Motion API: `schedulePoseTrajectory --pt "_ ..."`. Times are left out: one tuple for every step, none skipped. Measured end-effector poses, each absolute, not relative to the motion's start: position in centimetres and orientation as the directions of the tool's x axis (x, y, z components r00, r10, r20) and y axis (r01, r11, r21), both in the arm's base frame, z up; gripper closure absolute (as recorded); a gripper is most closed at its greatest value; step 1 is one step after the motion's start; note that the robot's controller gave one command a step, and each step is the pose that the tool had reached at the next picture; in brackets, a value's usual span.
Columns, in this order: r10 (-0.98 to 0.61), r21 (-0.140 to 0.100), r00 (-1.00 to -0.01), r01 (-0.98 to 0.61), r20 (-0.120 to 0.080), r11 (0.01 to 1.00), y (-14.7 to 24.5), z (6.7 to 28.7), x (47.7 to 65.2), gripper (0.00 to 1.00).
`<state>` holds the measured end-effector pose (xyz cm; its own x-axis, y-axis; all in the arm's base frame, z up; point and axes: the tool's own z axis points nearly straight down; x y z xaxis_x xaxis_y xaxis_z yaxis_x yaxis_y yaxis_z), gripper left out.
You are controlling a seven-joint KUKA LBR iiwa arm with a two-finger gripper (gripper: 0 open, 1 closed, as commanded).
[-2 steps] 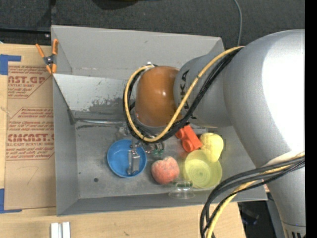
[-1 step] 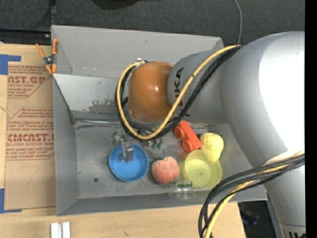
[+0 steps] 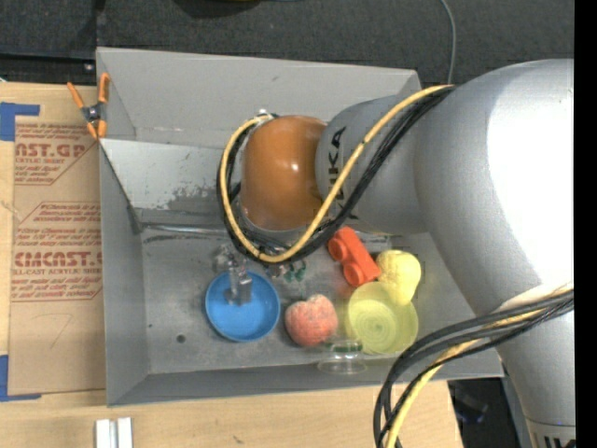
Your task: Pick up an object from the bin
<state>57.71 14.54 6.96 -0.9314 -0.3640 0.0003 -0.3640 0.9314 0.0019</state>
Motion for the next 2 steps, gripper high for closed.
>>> schedulePoseTrajectory --pt "-0.364 0.003 -0.931 -0.364 0.004 0.931 14.5 7.5 57.6 1.0" --pt "-0.364 0.003 -0.931 -0.364 0.008 0.931 14.5 9.1 57.5 1.0"
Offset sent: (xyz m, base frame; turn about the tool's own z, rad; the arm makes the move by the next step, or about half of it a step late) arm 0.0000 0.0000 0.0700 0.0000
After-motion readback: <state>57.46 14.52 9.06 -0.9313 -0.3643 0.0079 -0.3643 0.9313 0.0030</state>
